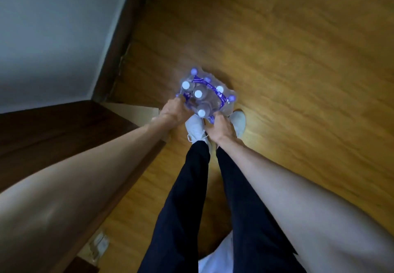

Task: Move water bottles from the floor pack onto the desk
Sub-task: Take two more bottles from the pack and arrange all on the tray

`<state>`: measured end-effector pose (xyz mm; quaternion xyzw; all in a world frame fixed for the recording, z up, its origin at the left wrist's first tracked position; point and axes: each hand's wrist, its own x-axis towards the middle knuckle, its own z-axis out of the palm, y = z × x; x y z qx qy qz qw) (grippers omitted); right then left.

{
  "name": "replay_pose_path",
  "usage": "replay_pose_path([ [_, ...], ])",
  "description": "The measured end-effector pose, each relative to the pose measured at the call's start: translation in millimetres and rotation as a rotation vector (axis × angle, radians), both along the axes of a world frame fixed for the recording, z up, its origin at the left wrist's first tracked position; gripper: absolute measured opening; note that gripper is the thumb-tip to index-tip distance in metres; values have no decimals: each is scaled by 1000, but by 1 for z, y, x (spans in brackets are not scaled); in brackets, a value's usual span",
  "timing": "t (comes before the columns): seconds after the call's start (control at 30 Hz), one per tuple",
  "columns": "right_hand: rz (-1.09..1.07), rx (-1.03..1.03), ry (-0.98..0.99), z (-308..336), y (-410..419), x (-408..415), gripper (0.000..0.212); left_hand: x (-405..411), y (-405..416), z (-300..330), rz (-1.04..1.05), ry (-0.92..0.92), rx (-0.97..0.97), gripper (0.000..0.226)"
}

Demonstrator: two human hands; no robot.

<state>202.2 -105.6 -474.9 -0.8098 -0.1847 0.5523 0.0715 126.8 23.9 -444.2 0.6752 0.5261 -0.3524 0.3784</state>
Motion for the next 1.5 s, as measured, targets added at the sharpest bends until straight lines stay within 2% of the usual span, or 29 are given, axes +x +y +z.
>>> replay_pose_path([
  [0.17,115,16,-44,-86,13,-13,42,3,1,-97,-15,-6,0,41],
  [0.37,238,69,-248,-156,22,-30,53,10,0,-184,82,-53,62,60],
  [0.47,288,61,-255,-177,28,-36,58,18,-3,-205,159,-112,115,67],
  [0.53,314,59,-239,-186,33,-38,55,19,-7,-217,182,-118,149,65],
  [0.67,250,86,-208,-185,35,-31,40,15,-14,-217,164,-142,203,51],
  [0.77,178,100,-221,-166,33,-18,39,6,-19,-200,126,-131,193,53],
  [0.9,155,139,-240,-114,29,-4,38,2,-20,-141,183,-145,204,44],
  [1.0,144,150,-282,-50,28,5,38,1,-23,-69,208,-141,212,46],
  [1.1,212,213,-328,37,35,15,41,5,-25,14,263,-136,213,38],
  [1.23,227,356,-336,163,46,29,30,10,-23,136,335,-132,250,32],
  [1.37,276,477,-316,278,49,40,28,4,-39,255,417,-182,364,25],
  [1.5,396,663,-331,377,54,41,30,-17,-58,354,537,-277,486,31],
])
